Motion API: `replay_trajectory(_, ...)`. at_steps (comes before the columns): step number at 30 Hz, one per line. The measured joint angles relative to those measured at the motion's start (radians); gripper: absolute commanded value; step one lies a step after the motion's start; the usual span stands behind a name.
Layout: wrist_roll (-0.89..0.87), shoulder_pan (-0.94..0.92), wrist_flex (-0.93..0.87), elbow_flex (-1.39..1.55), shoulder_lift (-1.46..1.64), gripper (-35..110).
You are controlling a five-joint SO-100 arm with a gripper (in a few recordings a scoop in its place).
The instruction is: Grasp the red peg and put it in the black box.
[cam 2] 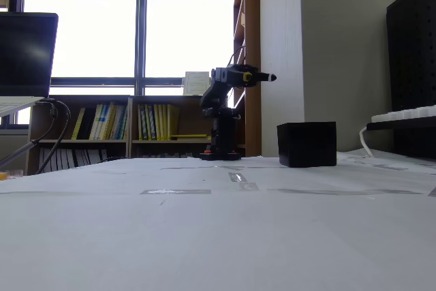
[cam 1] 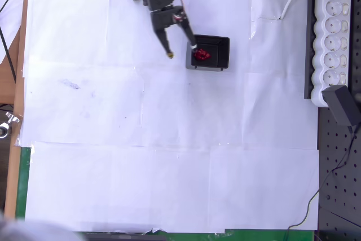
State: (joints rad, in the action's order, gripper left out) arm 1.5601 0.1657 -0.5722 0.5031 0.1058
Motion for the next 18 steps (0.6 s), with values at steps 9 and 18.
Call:
replay_trajectory(9, 0.069, -0.158, 0.008, -0.256, -0.083, 32)
replay_trajectory(18, 0.094, -0.235, -0.305, -0.428, -0.239, 16)
